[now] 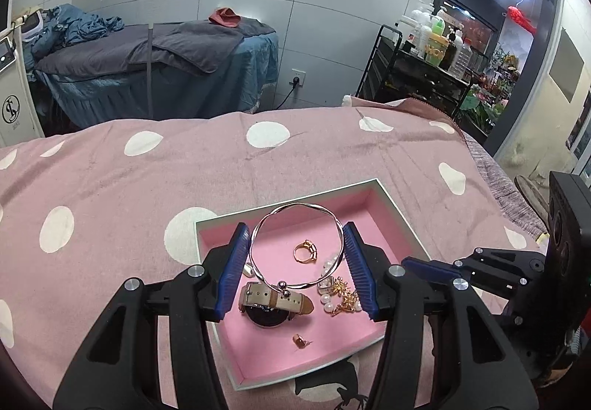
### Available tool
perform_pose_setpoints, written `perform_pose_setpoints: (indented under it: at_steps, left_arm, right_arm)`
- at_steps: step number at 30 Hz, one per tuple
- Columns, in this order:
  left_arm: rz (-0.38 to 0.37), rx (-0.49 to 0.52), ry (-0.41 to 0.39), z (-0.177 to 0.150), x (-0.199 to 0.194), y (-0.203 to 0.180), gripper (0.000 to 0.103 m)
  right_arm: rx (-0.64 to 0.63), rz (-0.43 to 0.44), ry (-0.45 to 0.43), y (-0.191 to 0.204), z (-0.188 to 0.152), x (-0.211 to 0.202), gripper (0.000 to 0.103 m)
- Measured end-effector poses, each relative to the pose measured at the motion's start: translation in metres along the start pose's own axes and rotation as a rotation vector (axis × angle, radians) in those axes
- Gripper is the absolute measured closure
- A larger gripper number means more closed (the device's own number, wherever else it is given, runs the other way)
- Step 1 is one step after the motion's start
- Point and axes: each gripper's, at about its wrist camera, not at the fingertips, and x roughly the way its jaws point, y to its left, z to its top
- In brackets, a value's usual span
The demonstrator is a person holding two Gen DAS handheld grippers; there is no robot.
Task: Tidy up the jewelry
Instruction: 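Lift the bangle with the left tool while the right tool carries the ring to the box, then open both tools to release the bangle and ring into the box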
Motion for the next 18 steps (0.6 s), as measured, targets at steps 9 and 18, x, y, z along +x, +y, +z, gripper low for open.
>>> perform_pose_setpoints:
  at_steps: [9, 18]
  left_arm:
    - [0.005, 0.025, 0.118, 0.004, 0.047, -0.006, 0.051]
    - [0.047, 0.049, 0.222, 0.003, 0.09, -0.01, 0.051]
  right_arm:
    - [0.007, 0.017, 0.04, 0.002, 0.003, 0.019, 0.084]
    - [0.022, 0.012, 0.077, 0.001, 0.003, 0.036, 0.085]
